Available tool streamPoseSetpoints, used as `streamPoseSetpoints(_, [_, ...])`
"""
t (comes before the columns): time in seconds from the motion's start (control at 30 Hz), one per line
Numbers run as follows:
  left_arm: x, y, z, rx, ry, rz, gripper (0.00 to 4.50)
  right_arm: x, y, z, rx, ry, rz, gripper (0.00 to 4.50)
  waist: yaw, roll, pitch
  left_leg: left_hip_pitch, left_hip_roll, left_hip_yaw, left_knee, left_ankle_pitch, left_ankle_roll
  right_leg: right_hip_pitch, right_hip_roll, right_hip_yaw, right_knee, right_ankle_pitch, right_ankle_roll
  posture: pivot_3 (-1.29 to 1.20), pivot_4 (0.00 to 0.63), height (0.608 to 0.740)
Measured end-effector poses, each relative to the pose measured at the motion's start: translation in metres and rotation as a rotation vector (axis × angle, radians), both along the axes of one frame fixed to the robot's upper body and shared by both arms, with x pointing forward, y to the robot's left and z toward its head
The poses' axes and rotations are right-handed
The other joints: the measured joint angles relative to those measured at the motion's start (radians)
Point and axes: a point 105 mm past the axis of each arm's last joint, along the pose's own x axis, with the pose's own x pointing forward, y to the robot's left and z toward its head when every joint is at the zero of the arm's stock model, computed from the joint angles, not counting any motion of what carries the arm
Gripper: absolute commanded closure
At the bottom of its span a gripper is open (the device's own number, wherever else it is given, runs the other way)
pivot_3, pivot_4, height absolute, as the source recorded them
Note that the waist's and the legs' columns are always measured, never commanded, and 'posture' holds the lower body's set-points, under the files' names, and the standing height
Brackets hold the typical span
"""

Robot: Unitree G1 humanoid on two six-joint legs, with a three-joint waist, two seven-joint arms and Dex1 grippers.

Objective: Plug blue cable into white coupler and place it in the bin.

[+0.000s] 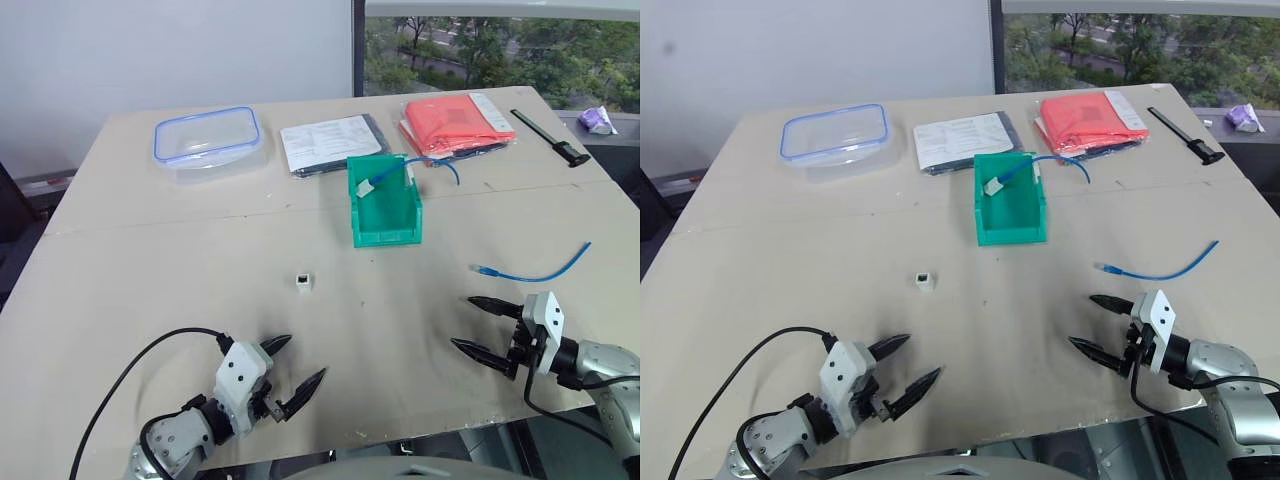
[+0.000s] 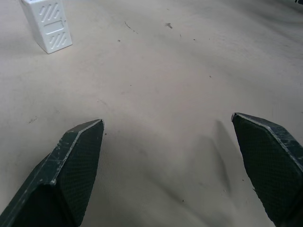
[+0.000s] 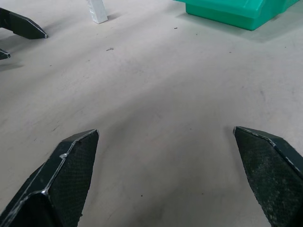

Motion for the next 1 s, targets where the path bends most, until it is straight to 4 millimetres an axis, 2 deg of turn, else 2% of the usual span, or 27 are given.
streamPoseSetpoints(0.77, [0.003,-0.003,0.001,-0.006,-0.014,-0.037,0.07,0.002,0.0,0.002,0.006,-0.015,-0.011,0.0,0.003,0.0,0.0,0.0,0.0,0.0,0.0,0.0,0.0,0.0,0.0,0.0,0.0,0.0,0.001,0.0,0.15,0.74])
streamPoseSetpoints(0.93, [0.008,-0.008,0.011,0.038,-0.005,-0.139,0.07,0.022,-0.013,0.031,0.013,-0.131,-0.05,0.0,0.002,0.0,0.0,0.0,0.0,0.0,0.003,0.0,0.0,0.0,0.0,0.001,0.001,0.0,0.0,0.0,0.15,0.74])
streamPoseSetpoints(1.0, [0.017,-0.019,0.029,0.02,-0.027,-0.227,0.07,0.037,-0.03,0.041,-0.022,-0.157,-0.09,0.0,0.005,-0.001,0.001,-0.002,-0.001,-0.001,0.006,0.0,0.0,0.0,0.001,0.0,0.003,0.001,0.0,0.0,0.15,0.74])
